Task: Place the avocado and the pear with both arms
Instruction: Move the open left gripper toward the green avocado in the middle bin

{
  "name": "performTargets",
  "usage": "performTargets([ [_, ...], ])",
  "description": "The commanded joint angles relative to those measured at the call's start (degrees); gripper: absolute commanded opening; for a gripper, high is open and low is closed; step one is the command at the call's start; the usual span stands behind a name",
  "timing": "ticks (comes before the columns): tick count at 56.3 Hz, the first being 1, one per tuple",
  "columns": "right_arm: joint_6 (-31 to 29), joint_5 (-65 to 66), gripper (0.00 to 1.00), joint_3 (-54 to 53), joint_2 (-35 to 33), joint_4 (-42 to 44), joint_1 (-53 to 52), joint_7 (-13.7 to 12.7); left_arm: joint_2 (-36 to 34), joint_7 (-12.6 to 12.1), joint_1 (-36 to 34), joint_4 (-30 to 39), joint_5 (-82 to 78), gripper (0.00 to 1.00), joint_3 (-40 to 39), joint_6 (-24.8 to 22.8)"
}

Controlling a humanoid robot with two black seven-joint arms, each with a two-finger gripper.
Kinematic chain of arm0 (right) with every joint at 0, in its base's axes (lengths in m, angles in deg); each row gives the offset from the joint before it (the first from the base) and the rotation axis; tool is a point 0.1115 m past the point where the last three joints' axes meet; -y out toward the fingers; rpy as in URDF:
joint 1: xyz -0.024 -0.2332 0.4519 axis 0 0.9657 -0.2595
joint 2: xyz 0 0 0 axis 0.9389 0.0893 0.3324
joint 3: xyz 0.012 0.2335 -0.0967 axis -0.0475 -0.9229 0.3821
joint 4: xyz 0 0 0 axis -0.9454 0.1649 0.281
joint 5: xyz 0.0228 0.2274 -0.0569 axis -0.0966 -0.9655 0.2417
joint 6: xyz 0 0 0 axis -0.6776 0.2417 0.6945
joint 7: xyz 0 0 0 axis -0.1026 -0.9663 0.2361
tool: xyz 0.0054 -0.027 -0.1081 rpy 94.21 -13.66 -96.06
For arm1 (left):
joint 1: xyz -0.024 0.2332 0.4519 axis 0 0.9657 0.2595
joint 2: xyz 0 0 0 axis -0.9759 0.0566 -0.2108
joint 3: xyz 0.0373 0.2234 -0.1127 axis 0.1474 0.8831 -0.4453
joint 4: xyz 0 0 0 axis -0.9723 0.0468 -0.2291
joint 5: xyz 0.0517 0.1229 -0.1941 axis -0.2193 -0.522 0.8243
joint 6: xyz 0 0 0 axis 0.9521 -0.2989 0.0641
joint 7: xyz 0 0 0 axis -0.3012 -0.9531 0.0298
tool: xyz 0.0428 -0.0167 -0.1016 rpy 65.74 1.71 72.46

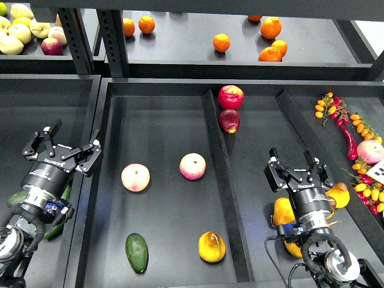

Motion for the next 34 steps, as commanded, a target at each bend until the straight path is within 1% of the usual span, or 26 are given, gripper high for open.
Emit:
performTargets([
  [1,0.0,0.0,1.00,-0.1,0.0,0.0,0.0,-0.1,0.0,0.2,0.2,0.1,-0.2,1.00,0.0,-0.5],
  [5,0.0,0.0,1.00,-0.4,0.0,0.0,0.0,-0.1,0.0,0.8,0.9,0.6,-0.4,0.99,0.5,-0.5],
  [8,0.0,0.0,1.00,-0.4,0.0,0.0,0.0,-0.1,0.0,2.4,1.0,0.7,-1.0,0.99,0.5,-0.5],
  [11,-0.1,0.0,1.00,-0.5,0.0,0.0,0.0,-0.1,0.0,3.1,1.0,0.7,-1.1,1.00,0.5,-0.6],
  [23,-0.2,0.0,1.00,-0.5,0.0,0.0,0.0,0.0,0.0,3.3,1.0,0.6,-1.1,1.00,0.5,-2.2],
  [27,-0.2,0.0,1.00,-0.5,0.0,0.0,0.1,0.0,0.0,2.6,1.0,0.6,-1.1,1.00,0.4,-3.3],
  [34,-0.3,0.0,1.00,-0.6,0.0,0.0,0.0,0.0,0.0,2.3,1.6,0.3,-1.1,1.00,0.5,-3.4],
])
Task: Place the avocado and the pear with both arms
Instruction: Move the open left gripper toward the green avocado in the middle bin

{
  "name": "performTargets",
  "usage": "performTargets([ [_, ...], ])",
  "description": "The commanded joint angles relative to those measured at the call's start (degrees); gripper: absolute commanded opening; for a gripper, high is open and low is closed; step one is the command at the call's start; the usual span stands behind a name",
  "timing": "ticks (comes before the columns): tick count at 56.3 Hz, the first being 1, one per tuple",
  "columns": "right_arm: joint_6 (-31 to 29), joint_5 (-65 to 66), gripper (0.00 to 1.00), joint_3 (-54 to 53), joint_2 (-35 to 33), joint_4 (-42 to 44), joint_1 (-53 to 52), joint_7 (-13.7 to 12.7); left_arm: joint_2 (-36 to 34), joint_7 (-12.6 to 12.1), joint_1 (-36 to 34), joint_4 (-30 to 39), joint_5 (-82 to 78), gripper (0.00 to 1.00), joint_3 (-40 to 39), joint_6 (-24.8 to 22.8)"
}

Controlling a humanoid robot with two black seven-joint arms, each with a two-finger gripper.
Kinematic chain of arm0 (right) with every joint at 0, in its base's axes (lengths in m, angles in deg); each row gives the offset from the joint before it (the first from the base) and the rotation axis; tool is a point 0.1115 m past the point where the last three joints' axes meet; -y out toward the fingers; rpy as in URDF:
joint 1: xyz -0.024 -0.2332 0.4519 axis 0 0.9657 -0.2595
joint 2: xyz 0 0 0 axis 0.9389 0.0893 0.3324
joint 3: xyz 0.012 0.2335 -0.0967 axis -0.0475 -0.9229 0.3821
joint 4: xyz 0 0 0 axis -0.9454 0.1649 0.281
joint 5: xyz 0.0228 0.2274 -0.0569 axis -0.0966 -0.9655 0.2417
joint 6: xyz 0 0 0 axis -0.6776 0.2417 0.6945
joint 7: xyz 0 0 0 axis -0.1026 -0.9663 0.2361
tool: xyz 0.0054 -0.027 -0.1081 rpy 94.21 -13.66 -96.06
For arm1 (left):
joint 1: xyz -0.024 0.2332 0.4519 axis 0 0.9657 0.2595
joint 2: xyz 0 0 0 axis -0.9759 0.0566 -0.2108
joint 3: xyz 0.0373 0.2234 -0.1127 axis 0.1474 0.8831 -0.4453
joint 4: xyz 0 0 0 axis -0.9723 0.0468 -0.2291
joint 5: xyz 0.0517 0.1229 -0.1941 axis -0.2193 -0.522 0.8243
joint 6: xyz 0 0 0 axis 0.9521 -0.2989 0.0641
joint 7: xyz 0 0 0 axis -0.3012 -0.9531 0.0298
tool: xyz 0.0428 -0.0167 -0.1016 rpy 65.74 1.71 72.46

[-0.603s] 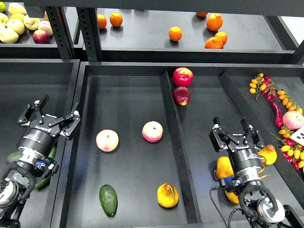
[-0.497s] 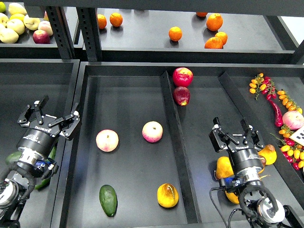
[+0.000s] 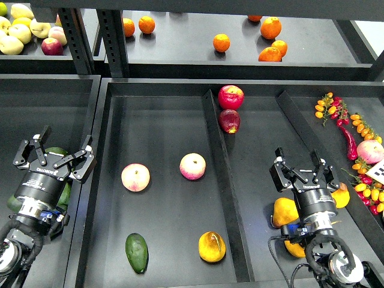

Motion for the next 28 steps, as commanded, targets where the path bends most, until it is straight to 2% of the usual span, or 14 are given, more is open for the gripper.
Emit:
performTargets([
  [1,0.0,0.0,1.00,-0.1,0.0,0.0,0.1,0.0,0.0,-0.4,0.9,-0.5,-0.1,1.00,0.2,-0.2],
  [22,0.0,0.0,1.00,-0.9,-0.1,-0.1,0.1,0.0,0.0,-1.8,1.9,-0.7,-0.4,1.00,1.3,-0.3],
  [28,0.0,0.0,1.00,-0.9,-0.1,-0.4,0.1,0.0,0.0,-2.9,1.6,-0.6,-1.7,1.00,1.3,-0.5],
])
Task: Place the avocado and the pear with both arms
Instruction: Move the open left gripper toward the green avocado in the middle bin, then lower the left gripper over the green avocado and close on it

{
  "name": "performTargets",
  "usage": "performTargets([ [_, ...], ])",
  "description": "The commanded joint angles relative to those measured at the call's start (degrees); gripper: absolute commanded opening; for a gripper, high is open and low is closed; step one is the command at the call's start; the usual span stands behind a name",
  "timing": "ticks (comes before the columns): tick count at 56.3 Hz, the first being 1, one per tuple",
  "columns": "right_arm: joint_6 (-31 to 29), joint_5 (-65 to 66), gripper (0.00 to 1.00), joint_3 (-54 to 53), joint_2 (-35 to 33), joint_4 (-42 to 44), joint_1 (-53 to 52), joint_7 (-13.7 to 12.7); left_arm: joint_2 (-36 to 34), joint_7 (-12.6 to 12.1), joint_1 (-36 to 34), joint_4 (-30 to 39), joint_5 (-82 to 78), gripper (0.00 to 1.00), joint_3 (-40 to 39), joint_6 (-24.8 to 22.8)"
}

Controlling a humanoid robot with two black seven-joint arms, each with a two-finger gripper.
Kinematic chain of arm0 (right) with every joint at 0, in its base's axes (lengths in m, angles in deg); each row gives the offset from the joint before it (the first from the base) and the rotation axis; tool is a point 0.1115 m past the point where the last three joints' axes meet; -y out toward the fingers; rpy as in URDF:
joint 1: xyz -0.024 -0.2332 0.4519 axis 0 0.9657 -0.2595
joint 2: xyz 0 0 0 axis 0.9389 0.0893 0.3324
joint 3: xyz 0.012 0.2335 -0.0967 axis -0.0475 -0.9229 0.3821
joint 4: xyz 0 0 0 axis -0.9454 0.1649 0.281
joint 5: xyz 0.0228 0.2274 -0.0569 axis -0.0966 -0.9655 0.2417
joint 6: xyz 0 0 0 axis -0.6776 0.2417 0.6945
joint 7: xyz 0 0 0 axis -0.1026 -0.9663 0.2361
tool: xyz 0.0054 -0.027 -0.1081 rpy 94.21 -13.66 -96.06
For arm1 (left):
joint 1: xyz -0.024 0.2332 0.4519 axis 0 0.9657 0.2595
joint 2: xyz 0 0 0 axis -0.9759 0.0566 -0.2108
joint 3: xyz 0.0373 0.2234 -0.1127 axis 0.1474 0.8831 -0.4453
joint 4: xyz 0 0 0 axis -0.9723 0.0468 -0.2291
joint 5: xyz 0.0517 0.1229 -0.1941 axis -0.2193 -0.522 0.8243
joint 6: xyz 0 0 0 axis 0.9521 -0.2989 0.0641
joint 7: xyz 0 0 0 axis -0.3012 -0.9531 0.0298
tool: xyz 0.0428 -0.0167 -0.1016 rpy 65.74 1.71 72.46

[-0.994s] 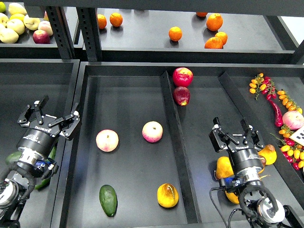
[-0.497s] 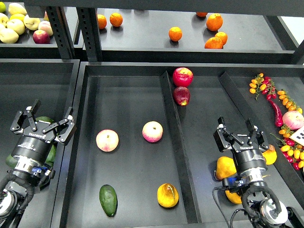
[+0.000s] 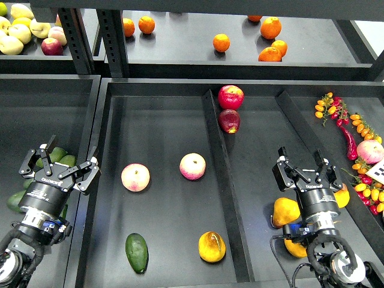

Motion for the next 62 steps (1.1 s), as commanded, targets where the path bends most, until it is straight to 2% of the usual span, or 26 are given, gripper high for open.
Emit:
performTargets([
  [1,0.0,0.0,1.00,0.0,0.0,-0.4,0.0,0.0,0.0,-1.3,-0.3,0.2,-1.6,1.00,0.0,-0.3],
  [8,0.0,0.0,1.00,-0.1,-0.1,-0.4,0.0,0.0,0.0,-2.6,-0.7,0.2,-4.3,1.00,0.0,-0.7],
  [23,0.1,0.1,1.00,0.1,-0.2,-0.4,0.3,-0.1,0.0,-3.3,-1.0,0.3,-8.7,1.00,0.2,-2.0],
  [27,0.1,0.2,1.00,0.0,-0.3,-0.4,0.3,-0.1,0.0,-5.6,-1.8,0.3,-12.9,1.00,0.9,-2.9],
  [31,0.3,0.1,1.00,0.1,-0.5,-0.4,0.4,-0.1,0.0,-6.7,-2.5,0.3,-14.2,1.00,1.8,-2.9],
  [45,1.1,0.2,1.00,0.1,-0.7,-0.4,0.3,-0.1,-13.1,-7.2,-7.3,0.5,-15.7,1.00,9.3,-2.9],
  [53,1.1,0.3,1.00,0.1,-0.8,-0.3,0.3,-0.1,-21.0,-9.9,-10.5,0.9,-16.3,1.00,15.2,-2.9],
  [62,1.2,0.4,1.00,0.0,-0.6,0.5,0.0,-0.1,-28.0,-13.3,-17.8,0.8,-16.3,1.00,23.5,-2.9],
])
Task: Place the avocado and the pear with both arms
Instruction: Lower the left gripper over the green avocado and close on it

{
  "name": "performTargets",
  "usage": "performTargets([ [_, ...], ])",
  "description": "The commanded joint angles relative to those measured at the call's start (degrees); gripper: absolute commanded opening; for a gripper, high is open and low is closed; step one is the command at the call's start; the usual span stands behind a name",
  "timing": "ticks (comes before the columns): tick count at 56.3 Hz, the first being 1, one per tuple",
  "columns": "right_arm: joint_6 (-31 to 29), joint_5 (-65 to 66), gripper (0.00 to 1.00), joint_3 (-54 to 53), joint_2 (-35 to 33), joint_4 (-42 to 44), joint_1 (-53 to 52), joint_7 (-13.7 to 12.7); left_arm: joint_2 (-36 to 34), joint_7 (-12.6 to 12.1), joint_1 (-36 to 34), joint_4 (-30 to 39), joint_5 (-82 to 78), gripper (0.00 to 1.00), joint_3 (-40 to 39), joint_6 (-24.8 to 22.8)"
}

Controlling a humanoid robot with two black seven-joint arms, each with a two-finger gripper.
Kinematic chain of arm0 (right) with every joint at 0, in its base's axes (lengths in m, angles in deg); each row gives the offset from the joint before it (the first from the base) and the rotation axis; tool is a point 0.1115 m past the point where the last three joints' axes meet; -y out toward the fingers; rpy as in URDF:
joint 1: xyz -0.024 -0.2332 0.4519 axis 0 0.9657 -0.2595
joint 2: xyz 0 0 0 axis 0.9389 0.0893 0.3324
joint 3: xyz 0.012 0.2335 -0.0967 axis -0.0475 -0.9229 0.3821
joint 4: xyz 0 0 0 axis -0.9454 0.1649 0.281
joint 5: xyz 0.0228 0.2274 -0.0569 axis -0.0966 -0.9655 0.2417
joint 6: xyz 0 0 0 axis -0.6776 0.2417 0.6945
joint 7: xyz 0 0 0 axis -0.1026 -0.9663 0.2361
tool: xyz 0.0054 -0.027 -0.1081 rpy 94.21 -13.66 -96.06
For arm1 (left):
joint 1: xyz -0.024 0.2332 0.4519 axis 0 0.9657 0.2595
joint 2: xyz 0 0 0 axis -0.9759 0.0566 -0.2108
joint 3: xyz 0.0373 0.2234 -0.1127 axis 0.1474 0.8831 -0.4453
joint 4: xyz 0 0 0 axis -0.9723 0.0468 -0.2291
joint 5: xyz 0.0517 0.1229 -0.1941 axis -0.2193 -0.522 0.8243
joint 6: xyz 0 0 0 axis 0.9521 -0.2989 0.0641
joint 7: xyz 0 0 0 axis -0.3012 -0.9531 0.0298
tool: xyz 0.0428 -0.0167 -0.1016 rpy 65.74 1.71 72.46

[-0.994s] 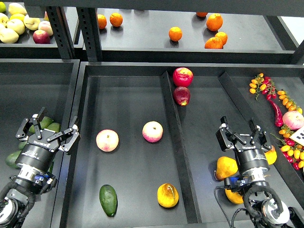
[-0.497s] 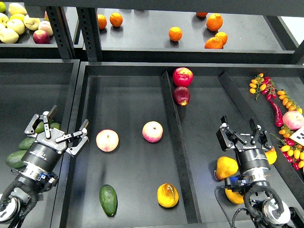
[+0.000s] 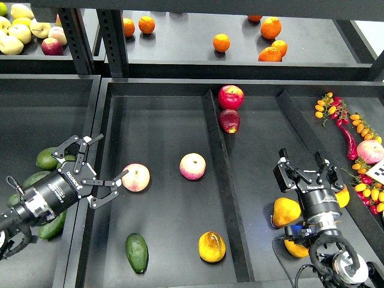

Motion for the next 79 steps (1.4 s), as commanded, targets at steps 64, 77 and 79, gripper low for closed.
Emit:
performTargets([
  [64,15.2,0.0,1.00,-6.1,0.6,5.7,-15.0,0.0,2.2,-3.3,-64.4,-3.1,-3.5,1.00,77.1,0.0],
  [77,16.4,0.1,1.00,-6.2,1.0,8.8,-18.3,0.0,11.7,-3.3,-71.8,-6.2,-2.8,1.00,90.3,0.0],
  [79,16.4,0.0,1.00,-6.2,1.0,9.5,-19.0,0.0,12.6,-3.3,-71.8,-6.3,-2.7,0.99,91.3,0.0],
])
